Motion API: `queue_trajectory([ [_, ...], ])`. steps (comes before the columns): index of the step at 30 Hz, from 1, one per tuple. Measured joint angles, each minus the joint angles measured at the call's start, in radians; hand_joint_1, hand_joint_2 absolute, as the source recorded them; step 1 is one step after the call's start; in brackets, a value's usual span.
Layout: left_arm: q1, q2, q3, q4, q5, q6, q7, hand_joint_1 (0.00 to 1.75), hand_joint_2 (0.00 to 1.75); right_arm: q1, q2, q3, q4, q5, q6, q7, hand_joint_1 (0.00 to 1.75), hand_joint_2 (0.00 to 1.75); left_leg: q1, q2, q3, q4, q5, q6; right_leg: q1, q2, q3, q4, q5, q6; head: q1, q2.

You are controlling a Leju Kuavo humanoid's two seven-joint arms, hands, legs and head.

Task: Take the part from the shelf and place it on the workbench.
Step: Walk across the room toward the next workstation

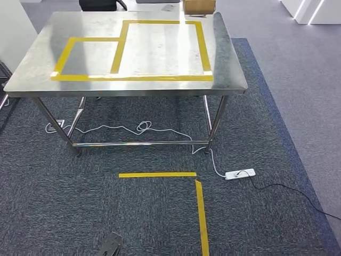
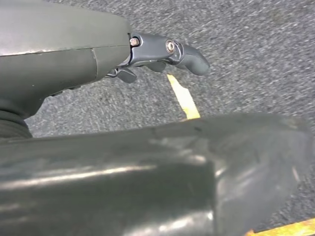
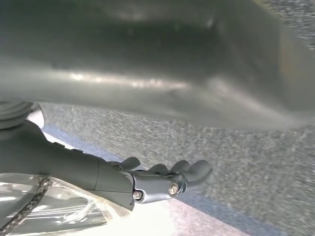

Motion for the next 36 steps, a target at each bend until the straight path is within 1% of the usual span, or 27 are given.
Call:
queue_trajectory([
  [1, 0.000, 0.000, 0.000, 0.000, 0.000, 0.000, 0.000, 0.00, 0.00, 0.001, -0.001, 0.000, 0.000, 0.000, 0.000, 0.000, 0.00, 0.00, -0.003, 0.000, -0.009, 0.002, 0.005, 0.000, 0.000, 0.000, 0.012, -0.003, 0.011, -0.002, 0.000, 0.000],
  [2, 0.000, 0.000, 0.000, 0.000, 0.000, 0.000, 0.000, 0.00, 0.00, 0.001, -0.001, 0.000, 0.000, 0.000, 0.000, 0.000, 0.00, 0.00, -0.005, 0.000, -0.016, 0.005, 0.010, 0.000, 0.001, 0.000, 0.045, -0.047, 0.037, -0.006, 0.000, 0.000],
  [3, 0.000, -0.001, 0.000, 0.000, 0.000, 0.000, 0.000, 0.00, 0.00, 0.000, -0.001, 0.000, 0.000, 0.000, 0.000, 0.000, 0.00, 0.00, -0.007, 0.000, -0.023, 0.008, 0.014, -0.001, 0.002, 0.000, 0.094, -0.121, 0.067, -0.011, 0.000, 0.000],
  [5, -0.001, -0.002, 0.000, 0.000, -0.002, 0.001, 0.000, 0.00, 0.00, -0.004, -0.002, 0.000, 0.000, 0.000, 0.000, -0.001, 0.00, 0.00, -0.011, 0.000, -0.033, 0.012, 0.023, -0.007, 0.006, 0.000, 0.183, -0.264, 0.097, -0.021, -0.001, 0.000],
  [6, -0.002, -0.002, 0.000, 0.000, -0.003, 0.001, 0.000, 0.00, 0.00, -0.005, -0.002, 0.000, 0.000, -0.001, 0.000, -0.002, 0.00, 0.00, -0.012, 0.000, -0.036, 0.013, 0.029, -0.012, 0.009, 0.001, 0.202, -0.301, 0.099, -0.024, -0.001, 0.000],
  [7, -0.003, -0.003, 0.000, 0.000, -0.005, 0.002, 0.000, 0.00, 0.00, -0.005, -0.003, 0.000, 0.000, -0.002, 0.000, -0.002, 0.00, 0.00, -0.012, 0.000, -0.038, 0.013, 0.035, -0.018, 0.011, 0.001, 0.205, -0.313, 0.097, -0.025, -0.001, 0.000],
  [9, -0.004, -0.004, 0.000, 0.000, -0.006, 0.002, 0.001, 0.00, 0.00, -0.003, -0.003, 0.000, 0.000, -0.004, 0.000, -0.003, 0.00, 0.00, -0.011, -0.001, -0.042, 0.015, 0.039, -0.030, 0.010, 0.000, 0.192, -0.318, 0.110, -0.035, 0.000, 0.000],
  [10, -0.004, -0.005, 0.000, 0.000, -0.006, 0.002, 0.002, 0.00, 0.00, -0.003, -0.003, 0.000, 0.000, -0.004, 0.000, -0.003, 0.00, 0.00, -0.010, -0.002, -0.048, 0.027, 0.024, -0.036, 0.007, -0.001, 0.186, -0.321, 0.118, -0.043, -0.001, 0.000],
  [11, -0.004, -0.004, 0.000, 0.000, -0.006, 0.001, 0.003, 0.00, 0.00, -0.003, -0.003, 0.000, 0.000, -0.004, 0.000, -0.003, 0.00, 0.00, -0.009, -0.003, -0.057, 0.056, -0.008, -0.042, 0.005, -0.003, 0.178, -0.324, 0.127, -0.050, -0.003, 0.000],
  [13, -0.004, -0.004, 0.000, 0.000, -0.006, 0.001, 0.004, 0.00, 0.00, -0.003, -0.003, 0.000, 0.000, -0.004, 0.000, -0.002, 0.00, 0.00, -0.003, -0.005, -0.090, 0.169, -0.104, -0.053, 0.003, -0.005, 0.164, -0.325, 0.143, -0.058, -0.005, 0.000],
  [14, -0.004, -0.003, 0.000, 0.000, -0.006, 0.000, 0.005, 0.00, 0.00, -0.002, -0.003, 0.000, 0.000, -0.004, 0.000, -0.001, 0.00, 0.00, 0.000, -0.005, -0.104, 0.235, -0.142, -0.058, 0.003, -0.006, 0.156, -0.322, 0.151, -0.058, -0.006, 0.000],
  [15, -0.003, -0.003, 0.000, 0.000, -0.006, 0.000, 0.005, 0.00, 0.00, -0.002, -0.003, 0.000, 0.000, -0.004, 0.000, -0.001, 0.00, 0.00, 0.003, -0.005, -0.109, 0.281, -0.159, -0.062, 0.004, -0.006, 0.146, -0.318, 0.158, -0.058, -0.006, 0.000],
  [16, -0.003, -0.003, 0.000, 0.000, -0.006, -0.001, 0.006, 0.00, 0.00, -0.002, -0.003, 0.000, 0.000, -0.004, 0.000, 0.000, 0.00, 0.00, 0.005, -0.005, -0.100, 0.294, -0.156, -0.064, 0.004, -0.006, 0.135, -0.313, 0.164, -0.056, -0.006, 0.000],
  [17, -0.003, -0.003, 0.000, 0.000, -0.006, -0.002, 0.006, 0.00, 0.00, -0.002, -0.003, 0.000, 0.000, -0.004, 0.000, 0.000, 0.00, 0.00, 0.006, -0.005, -0.071, 0.266, -0.134, -0.065, 0.004, -0.006, 0.123, -0.306, 0.169, -0.054, -0.006, 0.000],
  [19, -0.005, -0.003, 0.000, 0.000, -0.006, -0.002, 0.006, 0.00, 0.00, -0.002, -0.003, 0.000, 0.000, -0.004, 0.000, 0.000, 0.00, 0.00, 0.007, -0.005, 0.020, 0.124, -0.085, -0.059, 0.004, -0.006, 0.104, -0.292, 0.174, -0.049, -0.006, 0.000],
  [20, -0.006, -0.002, 0.000, 0.000, -0.006, -0.002, 0.006, 0.00, 0.00, -0.002, -0.003, 0.000, 0.000, -0.004, 0.000, 0.000, 0.00, 0.00, 0.006, -0.005, 0.057, 0.060, -0.072, -0.053, 0.005, -0.006, 0.096, -0.285, 0.177, -0.044, -0.006, 0.000],
  [21, -0.006, -0.002, 0.000, 0.000, -0.006, -0.002, 0.006, 0.00, 0.00, -0.003, -0.003, 0.000, 0.000, -0.004, 0.000, 0.000, 0.00, 0.00, 0.004, -0.006, 0.078, 0.019, -0.066, -0.047, 0.006, -0.006, 0.090, -0.281, 0.181, -0.039, -0.005, 0.000],
  [24, -0.005, -0.002, 0.000, 0.000, -0.006, -0.002, 0.006, 0.00, 0.00, -0.002, -0.004, 0.000, 0.000, -0.004, 0.000, 0.000, 0.00, 0.00, 0.001, -0.005, 0.070, 0.001, -0.055, -0.028, 0.004, -0.005, 0.079, -0.278, 0.195, -0.019, -0.005, 0.000],
  [25, -0.006, -0.002, 0.000, 0.000, -0.006, -0.002, 0.006, 0.00, 0.00, -0.002, -0.004, 0.000, 0.000, -0.004, 0.000, 0.000, 0.00, 0.00, 0.002, -0.003, 0.063, -0.001, -0.047, -0.020, 0.003, -0.004, 0.071, -0.270, 0.186, -0.013, -0.004, 0.000],
  [26, -0.008, -0.002, 0.000, 0.000, -0.006, -0.002, 0.006, 0.00, 0.00, -0.001, -0.004, 0.000, 0.000, -0.004, 0.000, 0.000, 0.00, 0.00, 0.004, -0.002, 0.056, -0.005, -0.037, -0.011, 0.002, -0.002, 0.059, -0.247, 0.161, -0.008, -0.003, 0.000],
  [27, -0.009, -0.003, 0.000, 0.000, -0.006, -0.002, 0.006, 0.00, 0.00, -0.001, -0.005, 0.000, 0.001, -0.003, 0.000, 0.000, 0.00, 0.00, 0.005, -0.001, 0.047, -0.007, -0.027, -0.004, 0.001, -0.001, 0.041, -0.205, 0.122, -0.005, -0.002, 0.000],
  [29, -0.010, -0.003, 0.000, 0.000, -0.006, -0.002, 0.006, 0.00, 0.00, -0.001, -0.005, 0.000, 0.001, -0.003, 0.000, 0.000, 0.00, 0.00, 0.003, 0.000, 0.023, -0.005, -0.009, 0.001, 0.000, 0.001, -0.002, -0.074, 0.036, 0.001, -0.001, 0.000],
  [30, -0.009, -0.004, 0.000, 0.000, -0.006, -0.002, 0.006, 0.00, 0.00, -0.001, -0.005, 0.000, 0.001, -0.003, 0.000, 0.000, 0.00, 0.00, 0.002, 0.001, 0.011, -0.004, -0.001, 0.001, 0.000, 0.000, -0.014, -0.020, 0.015, 0.003, -0.001, 0.000],
  [31, -0.009, -0.003, 0.000, 0.000, -0.006, -0.002, 0.006, 0.00, 0.00, -0.001, -0.005, 0.000, 0.001, -0.004, 0.000, 0.000, 0.00, 0.00, 0.002, 0.001, -0.002, -0.001, 0.008, 0.000, 0.000, 0.000, -0.011, 0.006, 0.015, 0.004, -0.001, 0.000],
  [32, -0.008, -0.003, 0.000, 0.000, -0.006, -0.002, 0.006, 0.00, 0.00, -0.001, -0.006, 0.000, 0.001, -0.004, 0.000, 0.000, 0.00, 0.00, 0.001, 0.001, -0.014, 0.002, 0.015, -0.002, 0.000, 0.000, 0.011, -0.008, 0.036, 0.005, -0.001, 0.000],
  [34, -0.009, -0.003, 0.000, 0.000, -0.006, -0.002, 0.006, 0.00, 0.00, -0.003, -0.006, 0.000, 0.001, -0.004, 0.000, 0.000, 0.00, 0.00, 0.002, 0.001, -0.034, 0.011, 0.026, -0.009, -0.001, 0.000, 0.104, -0.137, 0.085, 0.003, -0.001, 0.000],
  [36, -0.009, -0.003, 0.000, 0.000, -0.006, -0.001, 0.006, 0.00, 0.00, -0.007, -0.006, 0.001, 0.000, -0.004, 0.000, -0.001, 0.00, 0.00, -0.001, 0.000, -0.048, 0.020, 0.037, -0.020, 0.000, 0.003, 0.190, -0.269, 0.096, -0.003, -0.002, 0.000],
])
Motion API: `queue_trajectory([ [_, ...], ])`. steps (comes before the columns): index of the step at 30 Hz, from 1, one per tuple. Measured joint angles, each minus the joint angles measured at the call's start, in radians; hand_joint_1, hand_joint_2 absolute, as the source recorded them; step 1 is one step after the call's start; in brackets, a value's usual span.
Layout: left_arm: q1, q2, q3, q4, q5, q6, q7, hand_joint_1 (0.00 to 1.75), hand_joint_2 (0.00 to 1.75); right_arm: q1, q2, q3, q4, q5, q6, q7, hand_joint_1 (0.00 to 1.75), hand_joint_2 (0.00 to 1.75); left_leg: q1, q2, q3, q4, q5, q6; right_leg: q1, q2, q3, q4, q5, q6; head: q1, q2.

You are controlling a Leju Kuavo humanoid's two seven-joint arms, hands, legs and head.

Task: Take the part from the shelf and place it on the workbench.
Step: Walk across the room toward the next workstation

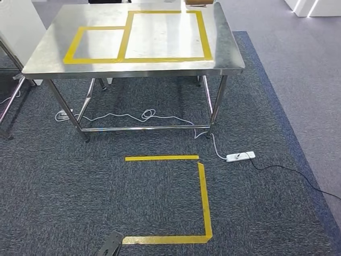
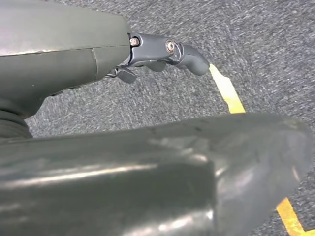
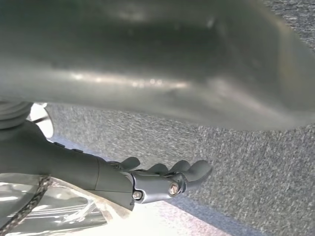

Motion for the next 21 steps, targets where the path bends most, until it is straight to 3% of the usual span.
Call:
queue_trajectory([
  [2, 0.000, 0.000, 0.000, 0.000, 0.000, 0.000, 0.000, 0.00, 0.00, 0.000, 0.000, 0.000, 0.000, 0.000, 0.000, -0.001, 0.00, 0.00, -0.002, 0.000, -0.006, 0.003, 0.013, -0.011, 0.004, 0.002, 0.015, -0.036, -0.005, -0.009, -0.001, 0.000],
  [4, 0.002, 0.001, 0.000, 0.000, 0.000, 0.001, 0.000, 0.00, 0.00, 0.003, 0.000, 0.000, 0.000, -0.001, 0.001, 0.000, 0.00, 0.00, 0.000, -0.002, -0.012, 0.009, 0.011, -0.022, 0.002, -0.001, -0.002, -0.035, 0.007, -0.027, -0.001, 0.000],
  [5, 0.003, 0.001, 0.000, 0.000, 0.000, 0.001, 0.000, 0.00, 0.00, 0.003, 0.000, 0.000, 0.000, 0.000, 0.001, 0.000, 0.00, 0.00, 0.001, -0.003, -0.020, 0.027, -0.012, -0.027, 0.002, -0.003, -0.010, -0.036, 0.015, -0.038, -0.003, 0.000],
  [7, 0.005, 0.002, 0.000, 0.000, 0.000, 0.001, 0.000, 0.00, 0.00, 0.004, 0.000, 0.000, 0.000, 0.000, 0.001, 0.001, 0.00, 0.00, 0.004, -0.004, -0.051, 0.123, -0.103, -0.036, 0.001, -0.006, -0.031, -0.036, 0.034, -0.053, -0.007, 0.000],
  [9, 0.006, 0.003, 0.000, 0.000, 0.001, 0.002, 0.000, 0.00, 0.00, 0.005, 0.000, 0.000, 0.000, 0.000, 0.001, 0.001, 0.00, 0.00, 0.005, -0.004, -0.078, 0.249, -0.181, -0.040, 0.004, -0.007, -0.051, -0.034, 0.052, -0.056, -0.008, 0.000],
  [10, 0.006, 0.003, 0.000, 0.000, 0.001, 0.002, 0.000, 0.00, 0.00, 0.005, 0.000, 0.000, 0.000, 0.000, 0.001, 0.001, 0.00, 0.00, 0.005, -0.004, -0.076, 0.281, -0.188, -0.040, 0.006, -0.008, -0.062, -0.031, 0.061, -0.057, -0.008, 0.000],
  [11, 0.007, 0.003, 0.000, 0.000, 0.002, 0.002, 0.000, 0.00, 0.00, 0.005, 0.000, 0.000, 0.000, 0.000, 0.001, 0.001, 0.00, 0.00, 0.005, -0.004, -0.056, 0.277, -0.175, -0.037, 0.008, -0.008, -0.073, -0.027, 0.068, -0.056, -0.008, 0.000],
  [12, 0.007, 0.003, 0.000, 0.000, 0.002, 0.002, 0.000, 0.00, 0.00, 0.005, 0.000, 0.000, 0.000, 0.000, 0.001, 0.001, 0.00, 0.00, 0.003, -0.004, -0.018, 0.232, -0.148, -0.032, 0.011, -0.007, -0.085, -0.022, 0.075, -0.056, -0.008, 0.000],
  [13, 0.006, 0.004, 0.000, 0.000, 0.003, 0.002, 0.000, 0.00, 0.00, 0.005, 0.000, 0.000, 0.001, 0.000, 0.001, 0.001, 0.00, 0.00, 0.001, -0.005, 0.032, 0.160, -0.122, -0.023, 0.012, -0.007, -0.095, -0.017, 0.080, -0.055, -0.008, 0.000],
  [15, 0.003, 0.006, 0.000, 0.000, 0.003, 0.003, -0.002, 0.00, 0.00, 0.004, 0.003, 0.001, 0.001, 0.001, 0.001, 0.000, 0.00, 0.00, -0.004, -0.005, 0.115, 0.023, -0.103, -0.007, 0.016, -0.007, -0.109, -0.011, 0.089, -0.048, -0.007, 0.000],
  [16, 0.003, 0.006, 0.000, 0.000, 0.003, 0.004, -0.003, 0.00, 0.00, 0.003, 0.004, 0.001, 0.001, 0.001, 0.001, 0.000, 0.00, 0.00, -0.007, -0.005, 0.132, -0.011, -0.106, -0.002, 0.015, -0.008, -0.113, -0.010, 0.093, -0.043, -0.007, 0.000],
  [18, 0.003, 0.007, 0.000, 0.000, 0.001, 0.008, -0.006, 0.00, 0.00, 0.003, 0.004, 0.002, 0.001, 0.002, 0.001, -0.001, 0.00, 0.00, -0.010, -0.005, 0.130, -0.028, -0.102, 0.003, 0.013, -0.009, -0.117, -0.011, 0.105, -0.030, -0.007, 0.000],
  [20, 0.003, 0.007, 0.000, 0.000, 0.000, 0.012, -0.009, 0.00, 0.87, 0.004, 0.003, 0.002, 0.001, 0.002, 0.000, -0.001, 0.00, 0.00, -0.006, -0.003, 0.123, -0.038, -0.085, 0.013, 0.011, -0.006, -0.130, 0.003, 0.094, -0.019, -0.006, 0.000],
  [21, 0.002, 0.007, 0.000, 0.000, 0.000, 0.013, -0.012, 0.00, 1.31, 0.004, 0.002, 0.002, 0.001, 0.002, 0.000, -0.001, 0.00, 0.00, -0.003, -0.002, 0.117, -0.042, -0.075, 0.017, 0.010, -0.004, -0.145, 0.036, 0.068, -0.014, -0.003, 0.000],
])
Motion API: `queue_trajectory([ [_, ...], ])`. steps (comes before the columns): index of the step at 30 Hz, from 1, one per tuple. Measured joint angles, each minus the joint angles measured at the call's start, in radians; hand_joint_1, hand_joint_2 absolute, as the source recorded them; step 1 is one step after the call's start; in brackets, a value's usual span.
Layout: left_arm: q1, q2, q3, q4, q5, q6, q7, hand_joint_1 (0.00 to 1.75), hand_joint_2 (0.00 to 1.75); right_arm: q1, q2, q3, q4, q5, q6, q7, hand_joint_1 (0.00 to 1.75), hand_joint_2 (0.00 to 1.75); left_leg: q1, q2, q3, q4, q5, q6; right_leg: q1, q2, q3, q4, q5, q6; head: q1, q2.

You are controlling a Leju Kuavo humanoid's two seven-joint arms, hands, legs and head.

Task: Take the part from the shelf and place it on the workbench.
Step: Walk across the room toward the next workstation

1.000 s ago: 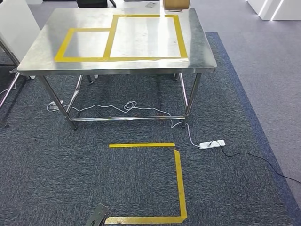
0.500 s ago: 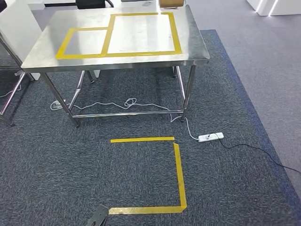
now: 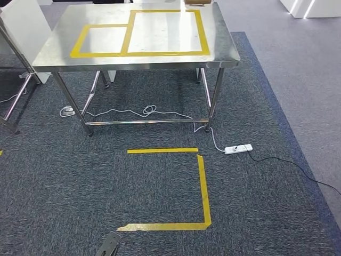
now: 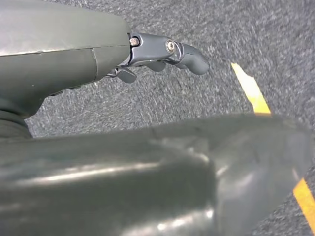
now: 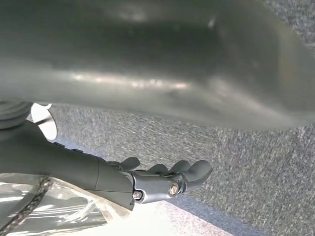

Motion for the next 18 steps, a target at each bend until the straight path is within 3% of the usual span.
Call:
queue_trajectory([
  [1, 0.000, -0.001, 0.000, 0.000, -0.001, 0.002, -0.003, 0.00, 1.75, 0.000, -0.001, 0.000, 0.000, 0.000, 0.000, 0.000, 0.00, 0.00, 0.001, 0.001, -0.008, -0.001, 0.008, 0.003, -0.003, 0.002, -0.024, 0.056, -0.039, 0.004, 0.002, 0.000],
  [3, 0.001, -0.001, 0.000, 0.000, -0.005, 0.004, -0.008, 0.00, 1.75, 0.000, -0.001, 0.001, 0.000, 0.001, 0.000, -0.001, 0.00, 0.00, 0.001, 0.002, -0.028, 0.002, 0.021, 0.004, -0.007, 0.002, -0.073, 0.190, -0.113, 0.013, 0.006, 0.000],
  [4, 0.002, -0.001, 0.000, 0.000, -0.007, 0.005, -0.010, 0.00, 1.75, 0.001, -0.001, 0.001, 0.000, 0.001, 0.000, -0.001, 0.00, 0.00, 0.001, 0.002, -0.037, 0.005, 0.026, 0.003, -0.009, 0.002, -0.082, 0.231, -0.129, 0.017, 0.006, 0.000],
  [5, 0.003, -0.001, 0.000, 0.000, -0.009, 0.006, -0.012, 0.00, 1.75, 0.002, -0.002, 0.001, 0.000, 0.001, 0.000, -0.001, 0.00, 0.00, 0.002, 0.003, -0.044, 0.007, 0.030, 0.000, -0.011, 0.002, -0.071, 0.230, -0.124, 0.020, 0.006, 0.000],
  [6, 0.003, -0.001, 0.000, 0.000, -0.009, 0.007, -0.013, 0.00, 1.75, 0.003, -0.003, 0.001, 0.000, 0.000, 0.000, -0.001, 0.00, 0.00, 0.004, 0.003, -0.050, 0.010, 0.034, -0.002, -0.013, 0.002, -0.038, 0.187, -0.103, 0.022, 0.006, 0.000],
  [8, 0.003, -0.002, 0.000, 0.000, -0.010, 0.010, -0.018, 0.00, 1.75, 0.001, -0.004, 0.001, 0.000, 0.000, 0.000, -0.001, 0.00, 0.00, 0.005, 0.003, -0.060, 0.021, 0.036, -0.010, -0.016, 0.002, 0.058, 0.038, -0.056, 0.025, 0.007, 0.000],
  [10, 0.001, -0.002, 0.000, 0.000, -0.010, 0.015, -0.026, 0.00, 1.75, -0.001, -0.004, 0.002, 0.000, 0.001, 0.000, 0.000, 0.00, 0.00, 0.001, 0.002, -0.070, 0.034, 0.034, -0.015, -0.017, 0.005, 0.111, -0.053, -0.042, 0.017, 0.006, 0.000],
  [14, 0.003, -0.001, 0.000, 0.000, -0.003, 0.020, -0.042, 0.00, 1.75, 0.003, -0.004, 0.002, 0.000, 0.001, 0.001, 0.003, 0.00, 0.00, -0.003, 0.000, -0.080, 0.040, 0.044, 0.014, -0.014, 0.004, 0.110, -0.060, -0.037, 0.000, 0.006, 0.000],
  [18, 0.003, 0.000, 0.000, 0.000, 0.005, 0.028, -0.051, 0.00, 1.75, 0.002, -0.004, 0.002, 0.000, 0.004, 0.001, 0.007, 0.00, 0.00, 0.001, 0.000, -0.081, 0.034, 0.052, 0.006, -0.008, 0.004, 0.106, -0.059, -0.034, -0.008, 0.006, 0.000],
])
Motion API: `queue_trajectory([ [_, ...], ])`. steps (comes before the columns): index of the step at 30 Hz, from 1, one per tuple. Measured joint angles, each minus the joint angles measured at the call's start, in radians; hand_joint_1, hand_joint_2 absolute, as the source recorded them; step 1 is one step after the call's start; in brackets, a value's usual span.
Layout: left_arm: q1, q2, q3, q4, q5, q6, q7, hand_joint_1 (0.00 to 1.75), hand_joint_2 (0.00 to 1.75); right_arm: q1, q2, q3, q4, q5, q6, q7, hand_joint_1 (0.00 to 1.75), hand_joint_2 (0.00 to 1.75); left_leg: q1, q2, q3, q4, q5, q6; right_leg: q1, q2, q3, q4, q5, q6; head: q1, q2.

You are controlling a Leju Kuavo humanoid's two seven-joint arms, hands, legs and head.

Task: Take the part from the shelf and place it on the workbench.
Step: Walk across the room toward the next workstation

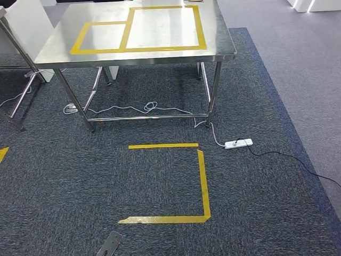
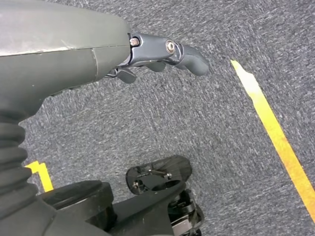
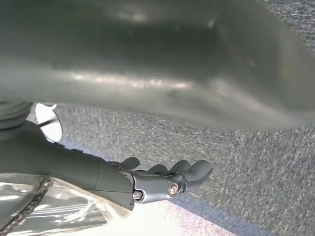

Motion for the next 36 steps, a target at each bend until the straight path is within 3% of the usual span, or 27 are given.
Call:
queue_trajectory([
  [4, 0.000, 0.000, 0.006, 0.000, 0.014, 0.001, -0.021, 0.00, 1.75, 0.000, 0.000, 0.000, 0.000, 0.007, 0.000, 0.005, 0.00, 0.00, 0.003, 0.000, -0.001, -0.005, 0.005, -0.025, 0.002, 0.000, -0.004, 0.002, 0.001, -0.003, 0.000, 0.000],
  [7, 0.000, 0.000, 0.012, 0.000, 0.017, 0.002, -0.028, 0.00, 0.44, 0.000, 0.000, 0.000, 0.000, 0.008, -0.001, 0.008, 0.00, 0.00, 0.004, 0.000, -0.003, -0.006, 0.006, -0.036, 0.002, 0.000, -0.006, 0.004, 0.002, -0.003, 0.000, 0.000],
  [8, 0.000, -0.001, 0.014, 0.000, 0.018, 0.005, -0.029, 0.00, 0.44, 0.000, 0.000, 0.000, 0.000, 0.008, -0.001, 0.009, 0.00, 0.00, 0.004, 0.000, -0.003, -0.006, 0.006, -0.037, 0.002, 0.000, -0.007, 0.004, 0.002, -0.004, 0.000, 0.000],
  [11, 0.001, -0.001, 0.020, 0.000, 0.017, 0.036, -0.039, 0.00, 1.75, 0.000, 0.000, 0.000, 0.000, 0.008, -0.001, 0.011, 0.00, 0.00, 0.003, 0.000, -0.005, -0.005, 0.006, -0.039, 0.001, 0.000, -0.010, 0.004, 0.002, -0.004, 0.001, 0.000],
  [16, 0.001, -0.002, 0.023, 0.000, 0.017, 0.063, -0.086, 0.00, 1.75, 0.000, 0.000, 0.001, 0.000, 0.010, -0.002, 0.012, 0.00, 0.00, 0.002, 0.000, -0.008, -0.003, 0.005, -0.039, -0.001, 0.000, -0.016, 0.004, 0.002, -0.003, 0.001, 0.000],
  [29, 0.002, -0.001, 0.031, 0.000, 0.028, 0.041, -0.090, 0.00, 1.75, 0.001, -0.002, 0.002, 0.000, -0.003, -0.008, 0.011, 0.00, 0.00, 0.001, 0.000, -0.016, 0.001, 0.006, -0.038, -0.001, 0.000, -0.015, 0.004, 0.006, 0.000, 0.001, 0.000],
  [36, 0.005, 0.002, 0.041, 0.000, 0.035, 0.009, -0.094, 0.00, 1.75, 0.005, -0.028, 0.001, 0.000, -0.026, -0.016, 0.017, 0.00, 0.00, 0.001, 0.000, -0.016, 0.002, 0.006, -0.038, -0.001, 0.000, -0.016, 0.004, 0.007, 0.000, 0.001, 0.000],
])
